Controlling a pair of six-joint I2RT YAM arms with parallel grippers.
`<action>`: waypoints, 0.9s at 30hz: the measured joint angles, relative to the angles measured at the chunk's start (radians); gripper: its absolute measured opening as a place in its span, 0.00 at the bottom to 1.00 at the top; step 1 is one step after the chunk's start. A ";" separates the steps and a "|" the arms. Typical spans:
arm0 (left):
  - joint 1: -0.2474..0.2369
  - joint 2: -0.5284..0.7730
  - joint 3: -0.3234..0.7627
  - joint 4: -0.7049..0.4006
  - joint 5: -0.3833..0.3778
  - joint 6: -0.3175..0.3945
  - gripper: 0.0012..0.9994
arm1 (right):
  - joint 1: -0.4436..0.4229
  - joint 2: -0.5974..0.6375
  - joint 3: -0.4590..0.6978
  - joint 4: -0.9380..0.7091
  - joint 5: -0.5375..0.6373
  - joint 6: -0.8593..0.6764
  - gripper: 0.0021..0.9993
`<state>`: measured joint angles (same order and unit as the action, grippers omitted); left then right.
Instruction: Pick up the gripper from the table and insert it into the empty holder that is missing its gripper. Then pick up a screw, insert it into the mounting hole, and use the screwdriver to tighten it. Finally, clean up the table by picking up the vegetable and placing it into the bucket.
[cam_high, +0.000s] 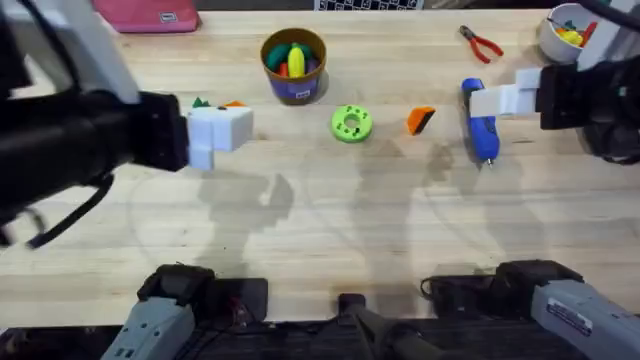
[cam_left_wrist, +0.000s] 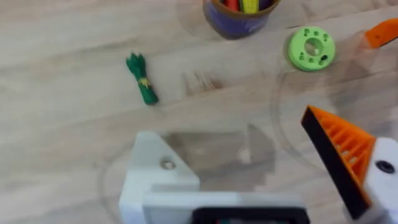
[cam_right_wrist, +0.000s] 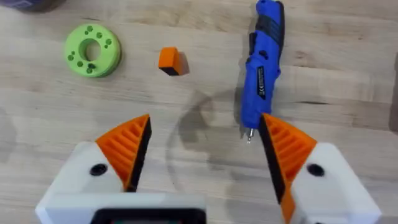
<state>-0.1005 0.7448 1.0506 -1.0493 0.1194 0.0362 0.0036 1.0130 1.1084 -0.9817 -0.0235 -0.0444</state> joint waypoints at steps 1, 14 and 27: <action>0.000 -0.001 -0.028 0.041 0.000 0.036 0.99 | 0.000 0.000 0.000 0.000 0.000 0.000 0.99; 0.126 -0.380 -0.548 0.686 0.178 0.190 0.99 | 0.000 0.000 0.000 0.000 0.000 0.000 0.99; 0.130 -0.679 -0.945 0.984 0.501 0.052 0.99 | 0.000 0.000 0.000 0.000 0.000 0.000 0.99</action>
<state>0.0299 0.0660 0.1061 -0.0650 0.6202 0.0884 0.0036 1.0127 1.1084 -0.9817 -0.0235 -0.0444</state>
